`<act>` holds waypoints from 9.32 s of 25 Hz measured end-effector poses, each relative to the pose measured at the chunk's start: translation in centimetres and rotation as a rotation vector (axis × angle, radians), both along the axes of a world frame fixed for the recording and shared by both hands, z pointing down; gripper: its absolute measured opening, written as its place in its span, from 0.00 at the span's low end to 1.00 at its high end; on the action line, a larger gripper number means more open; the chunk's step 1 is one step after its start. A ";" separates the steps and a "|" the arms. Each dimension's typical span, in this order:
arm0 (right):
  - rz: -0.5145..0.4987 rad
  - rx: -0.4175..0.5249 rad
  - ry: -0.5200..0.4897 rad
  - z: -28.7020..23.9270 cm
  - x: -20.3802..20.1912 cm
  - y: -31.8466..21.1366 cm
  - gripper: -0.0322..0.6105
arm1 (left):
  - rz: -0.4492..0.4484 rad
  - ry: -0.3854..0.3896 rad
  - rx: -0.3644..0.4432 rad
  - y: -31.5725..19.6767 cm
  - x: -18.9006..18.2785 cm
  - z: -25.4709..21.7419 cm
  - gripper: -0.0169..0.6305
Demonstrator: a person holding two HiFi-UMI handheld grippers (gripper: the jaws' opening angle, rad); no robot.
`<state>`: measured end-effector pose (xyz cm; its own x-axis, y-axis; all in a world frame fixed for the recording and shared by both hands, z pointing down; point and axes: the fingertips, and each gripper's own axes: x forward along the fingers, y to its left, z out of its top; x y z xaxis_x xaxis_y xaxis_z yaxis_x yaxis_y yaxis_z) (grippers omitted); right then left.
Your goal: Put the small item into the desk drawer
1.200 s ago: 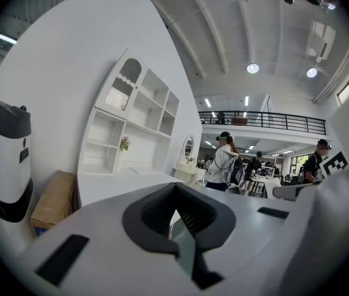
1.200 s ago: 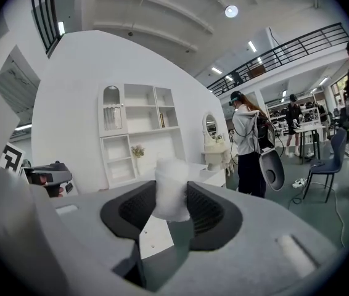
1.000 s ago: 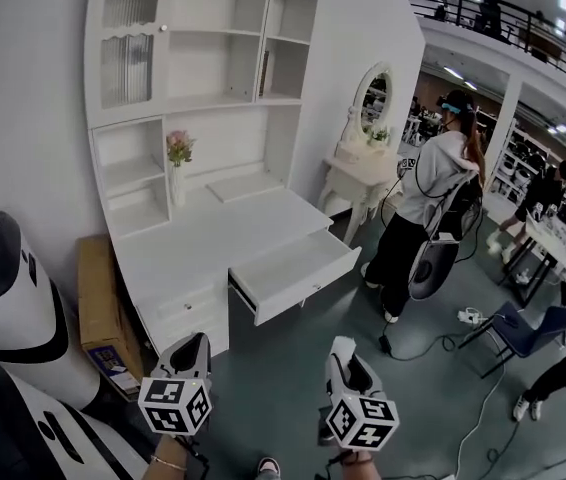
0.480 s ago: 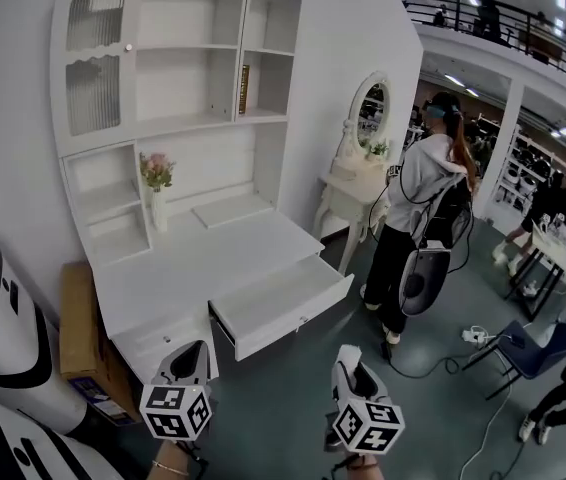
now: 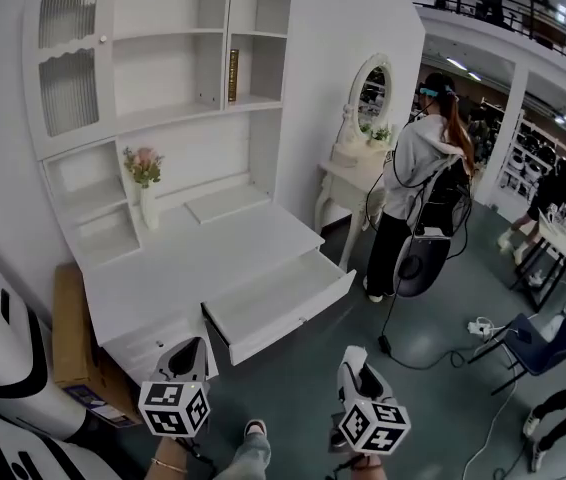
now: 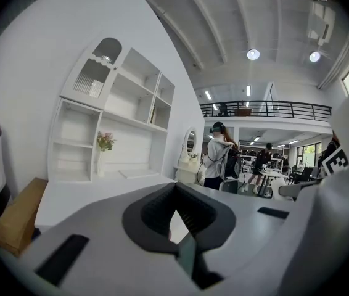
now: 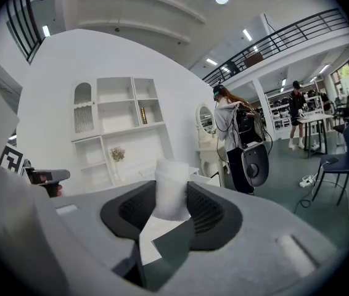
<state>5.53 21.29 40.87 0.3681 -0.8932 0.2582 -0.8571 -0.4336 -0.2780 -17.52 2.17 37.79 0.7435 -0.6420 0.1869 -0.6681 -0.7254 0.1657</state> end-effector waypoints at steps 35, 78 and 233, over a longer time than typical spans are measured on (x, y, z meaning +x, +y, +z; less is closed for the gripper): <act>-0.076 -0.022 0.031 -1.1 20.7 -31.5 0.30 | 0.020 0.013 -0.075 -28.8 22.7 2.3 0.02; -0.394 -0.235 -0.113 10.6 23.0 -40.8 0.30 | -0.187 -0.156 -0.304 -29.3 23.7 13.9 0.02; -0.111 -0.198 0.143 1.0 32.3 -35.8 0.06 | -0.103 -0.064 -0.068 -31.5 28.3 2.4 0.02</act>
<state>37.79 -14.53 41.85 0.3165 -0.8671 0.3845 -0.9269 -0.3690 -0.0691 10.80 -29.31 40.23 0.6592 -0.6987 0.2779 -0.7494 -0.6407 0.1669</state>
